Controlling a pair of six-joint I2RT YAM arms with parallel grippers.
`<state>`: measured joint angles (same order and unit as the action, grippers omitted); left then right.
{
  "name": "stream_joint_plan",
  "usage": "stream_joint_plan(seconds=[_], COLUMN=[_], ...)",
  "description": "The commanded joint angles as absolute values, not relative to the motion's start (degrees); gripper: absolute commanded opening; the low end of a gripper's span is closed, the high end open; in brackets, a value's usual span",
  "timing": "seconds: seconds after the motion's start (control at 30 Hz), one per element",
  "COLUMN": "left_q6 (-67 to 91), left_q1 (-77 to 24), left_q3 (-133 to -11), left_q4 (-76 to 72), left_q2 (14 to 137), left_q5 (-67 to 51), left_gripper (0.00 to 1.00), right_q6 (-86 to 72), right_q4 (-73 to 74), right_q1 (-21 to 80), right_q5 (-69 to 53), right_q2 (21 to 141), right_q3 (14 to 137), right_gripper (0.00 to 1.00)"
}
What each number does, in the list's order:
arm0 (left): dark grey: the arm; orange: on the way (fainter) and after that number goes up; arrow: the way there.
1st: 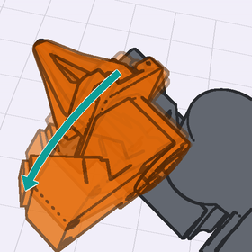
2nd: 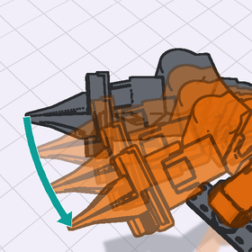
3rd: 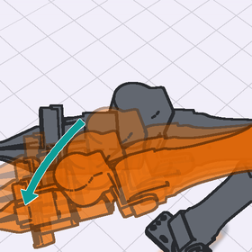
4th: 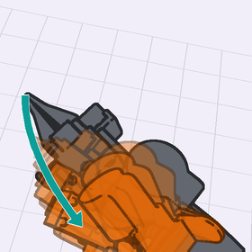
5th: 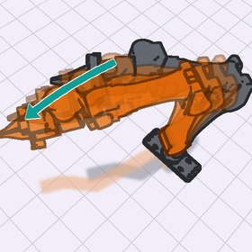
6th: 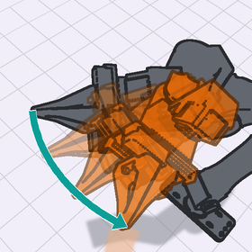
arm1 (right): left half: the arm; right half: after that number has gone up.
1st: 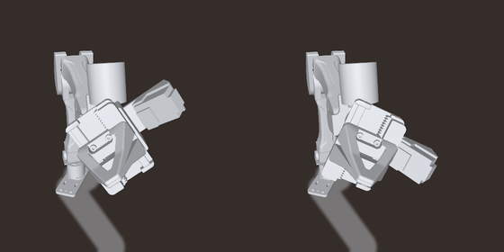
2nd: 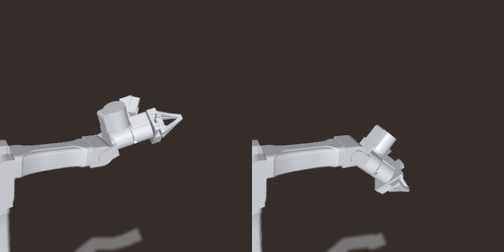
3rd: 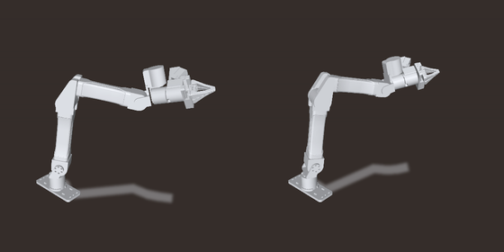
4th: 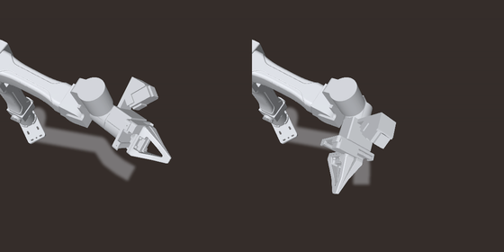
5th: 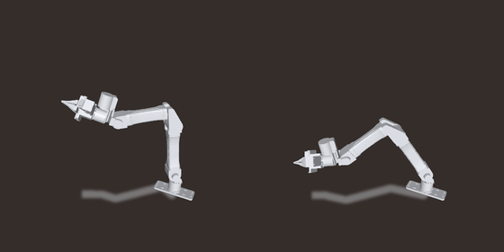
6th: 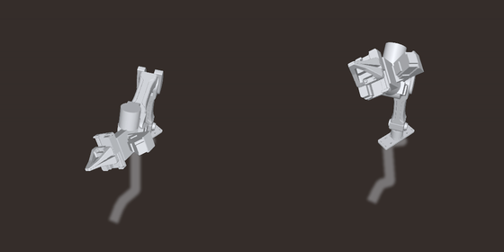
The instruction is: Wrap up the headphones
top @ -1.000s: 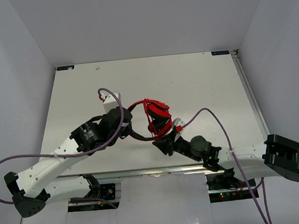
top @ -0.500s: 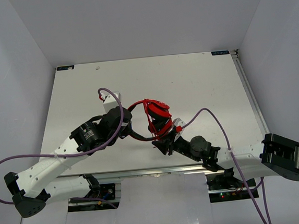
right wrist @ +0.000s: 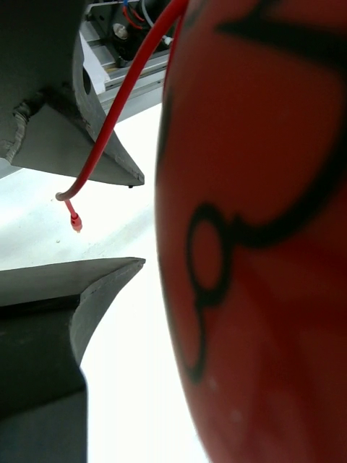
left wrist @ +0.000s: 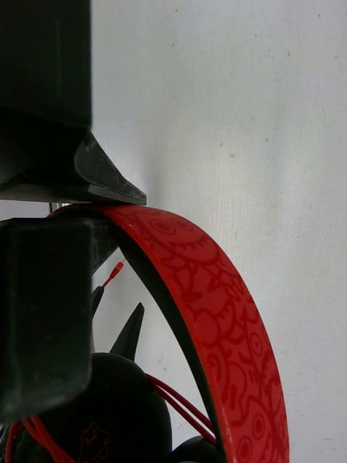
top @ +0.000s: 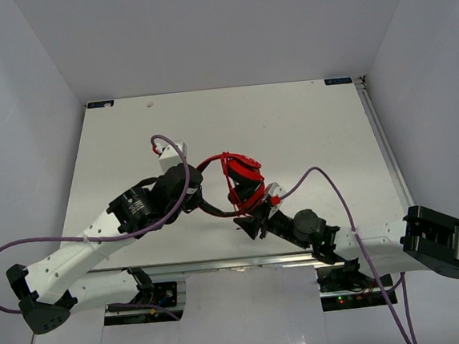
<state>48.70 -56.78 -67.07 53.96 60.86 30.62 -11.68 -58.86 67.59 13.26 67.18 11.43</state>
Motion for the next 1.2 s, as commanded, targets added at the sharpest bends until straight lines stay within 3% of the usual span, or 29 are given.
stream_joint_plan(seconds=[0.0, 0.5, 1.17], left_q6=[51.5, 51.2, 51.7], left_q1=[-57.0, -57.0, -57.0], left_q3=[-69.9, -72.1, -71.4], left_q4=[46.2, 46.9, 43.7], left_q2=[58.7, 58.4, 57.7], left_q5=[27.6, 27.3, 22.5], left_gripper=[0.00, 0.00, 0.00], right_q6=[-8.9, -4.3, -1.5], right_q4=[-59.9, -62.5, -67.6], right_q1=[68.1, 68.4, 68.4], right_q5=[11.7, 3.6, 1.8], right_q2=[66.5, 61.3, 61.6], right_q3=[9.9, 6.5, 3.2], right_gripper=[0.52, 0.56, 0.49])
